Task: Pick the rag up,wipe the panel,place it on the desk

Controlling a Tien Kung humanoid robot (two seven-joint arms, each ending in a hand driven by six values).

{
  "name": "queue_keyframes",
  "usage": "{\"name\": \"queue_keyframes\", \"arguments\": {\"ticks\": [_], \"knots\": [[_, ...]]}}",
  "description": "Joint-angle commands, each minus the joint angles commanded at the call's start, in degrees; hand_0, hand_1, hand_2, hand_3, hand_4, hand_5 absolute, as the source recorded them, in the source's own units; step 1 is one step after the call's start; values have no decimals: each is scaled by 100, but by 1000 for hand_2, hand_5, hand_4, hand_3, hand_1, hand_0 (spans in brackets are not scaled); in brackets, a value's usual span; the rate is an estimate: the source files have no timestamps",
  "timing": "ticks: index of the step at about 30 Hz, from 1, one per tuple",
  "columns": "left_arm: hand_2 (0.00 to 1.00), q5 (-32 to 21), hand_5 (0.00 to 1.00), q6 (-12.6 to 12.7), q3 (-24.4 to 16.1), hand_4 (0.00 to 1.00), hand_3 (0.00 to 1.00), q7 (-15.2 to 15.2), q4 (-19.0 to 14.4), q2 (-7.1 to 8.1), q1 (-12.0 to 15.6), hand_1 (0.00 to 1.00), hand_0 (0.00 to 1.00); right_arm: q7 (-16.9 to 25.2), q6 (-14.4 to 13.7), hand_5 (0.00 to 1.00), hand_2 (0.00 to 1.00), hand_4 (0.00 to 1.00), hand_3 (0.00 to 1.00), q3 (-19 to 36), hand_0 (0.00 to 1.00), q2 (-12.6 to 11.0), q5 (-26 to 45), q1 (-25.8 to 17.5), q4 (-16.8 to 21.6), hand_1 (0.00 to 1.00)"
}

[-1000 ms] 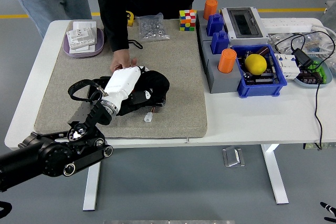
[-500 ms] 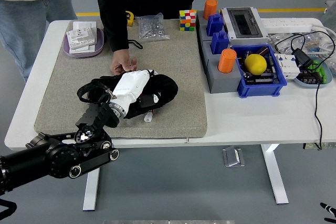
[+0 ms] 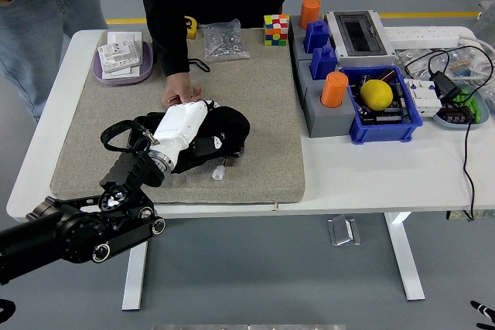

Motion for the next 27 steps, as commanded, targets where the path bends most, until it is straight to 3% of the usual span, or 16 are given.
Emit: {"name": "queue_keyframes", "arguments": {"ticks": [13, 27], "knots": [[531, 132, 2, 3, -503, 311, 510, -34, -15, 349, 312, 91, 195, -5, 7, 591, 707, 998, 645, 92, 769, 48, -43, -52, -29, 598], [530, 194, 2, -8, -790, 308, 509, -51, 71, 660, 537, 91, 195, -3, 9, 591, 707, 998, 645, 133, 769, 94, -52, -68, -59, 598]]}}
